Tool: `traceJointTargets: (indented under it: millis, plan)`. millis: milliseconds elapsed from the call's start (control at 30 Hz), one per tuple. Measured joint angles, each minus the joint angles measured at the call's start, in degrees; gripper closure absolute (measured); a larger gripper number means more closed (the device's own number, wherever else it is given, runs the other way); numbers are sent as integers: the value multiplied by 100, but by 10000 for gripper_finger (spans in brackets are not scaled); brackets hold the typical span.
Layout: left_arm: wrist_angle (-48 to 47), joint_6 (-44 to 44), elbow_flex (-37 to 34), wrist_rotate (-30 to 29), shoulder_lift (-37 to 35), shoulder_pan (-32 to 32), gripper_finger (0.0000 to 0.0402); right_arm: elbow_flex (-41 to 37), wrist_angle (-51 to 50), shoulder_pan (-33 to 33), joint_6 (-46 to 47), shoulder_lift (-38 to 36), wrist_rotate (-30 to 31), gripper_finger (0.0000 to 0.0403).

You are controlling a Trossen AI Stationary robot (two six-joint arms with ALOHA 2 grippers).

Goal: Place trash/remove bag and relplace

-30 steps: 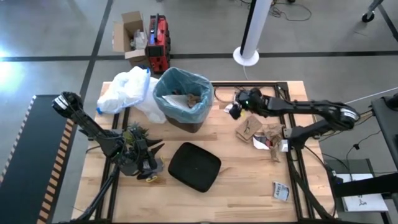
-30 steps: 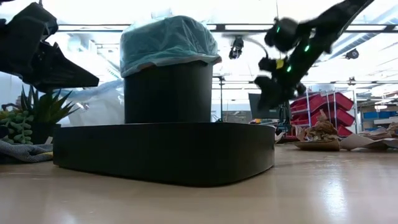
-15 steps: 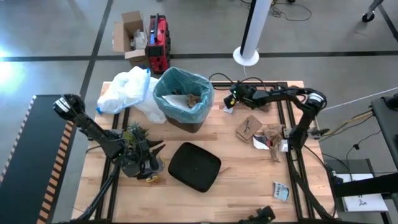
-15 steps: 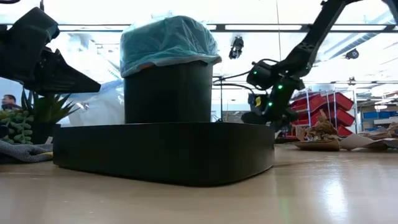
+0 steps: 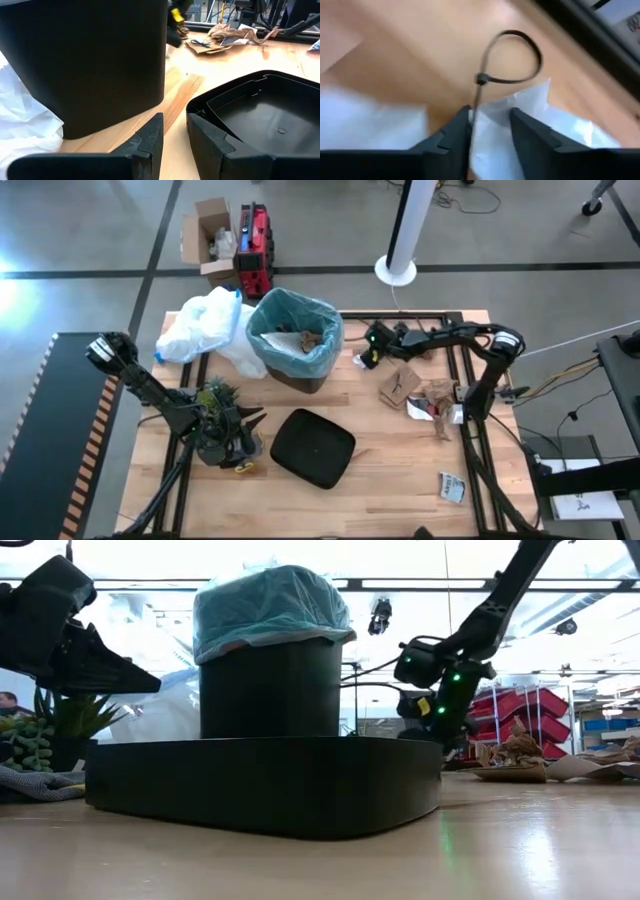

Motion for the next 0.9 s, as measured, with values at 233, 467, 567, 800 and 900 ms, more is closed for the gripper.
traceJointTargets:
  millis: [233,467,567,800,900]
  plan:
    - [17,45,0,13,-22,0,326,-583,-119,909,145,-669,-165,395]
    - [15,75,0,13,-35,0,326,-773,-93,1976,586,-1937,-723,401]
    - [16,99,0,11,-44,0,326,-655,-128,2438,596,-2597,-898,402]
    - [17,191,-2,9,-48,11,326,146,-98,3234,327,-3643,-1340,402]
    - [17,229,-2,9,-48,18,326,686,-8,3358,-116,-3689,-1320,403]
